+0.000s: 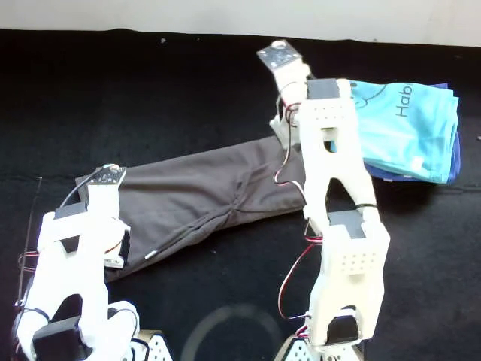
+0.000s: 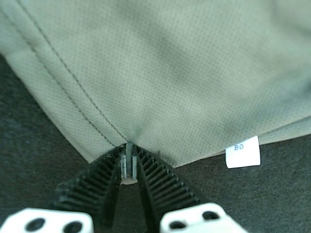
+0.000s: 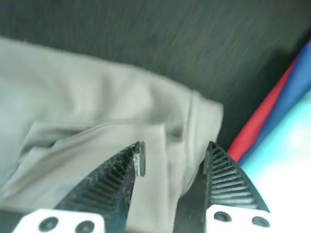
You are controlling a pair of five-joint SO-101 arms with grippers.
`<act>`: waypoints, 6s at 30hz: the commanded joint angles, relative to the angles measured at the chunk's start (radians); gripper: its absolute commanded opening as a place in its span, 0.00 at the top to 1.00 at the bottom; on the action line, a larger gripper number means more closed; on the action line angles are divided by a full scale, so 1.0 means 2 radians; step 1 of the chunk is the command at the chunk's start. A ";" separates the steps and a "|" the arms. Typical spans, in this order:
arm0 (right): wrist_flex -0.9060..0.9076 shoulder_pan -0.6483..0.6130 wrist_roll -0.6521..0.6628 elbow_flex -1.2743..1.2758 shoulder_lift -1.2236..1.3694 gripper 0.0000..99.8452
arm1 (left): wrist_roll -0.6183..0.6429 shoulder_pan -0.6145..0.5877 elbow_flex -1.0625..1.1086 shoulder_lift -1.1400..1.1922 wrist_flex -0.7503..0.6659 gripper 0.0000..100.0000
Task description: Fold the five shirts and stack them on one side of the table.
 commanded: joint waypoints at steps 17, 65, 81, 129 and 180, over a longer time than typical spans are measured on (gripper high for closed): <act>0.017 -0.234 -0.055 0.099 -0.026 0.99 | 0.002 0.007 0.005 0.002 -0.010 0.99; 0.164 -0.018 0.002 0.175 -0.458 0.87 | 0.091 -0.109 -0.244 0.138 0.012 0.77; 0.163 0.024 0.003 0.266 -0.552 0.87 | 0.092 -0.080 -0.326 0.282 0.049 0.77; -0.237 0.271 0.002 1.107 -0.965 0.87 | -0.035 -0.089 -0.649 0.244 0.388 0.99; -0.171 0.351 -0.001 1.180 -1.158 0.99 | 0.142 0.359 -0.657 0.372 0.176 0.99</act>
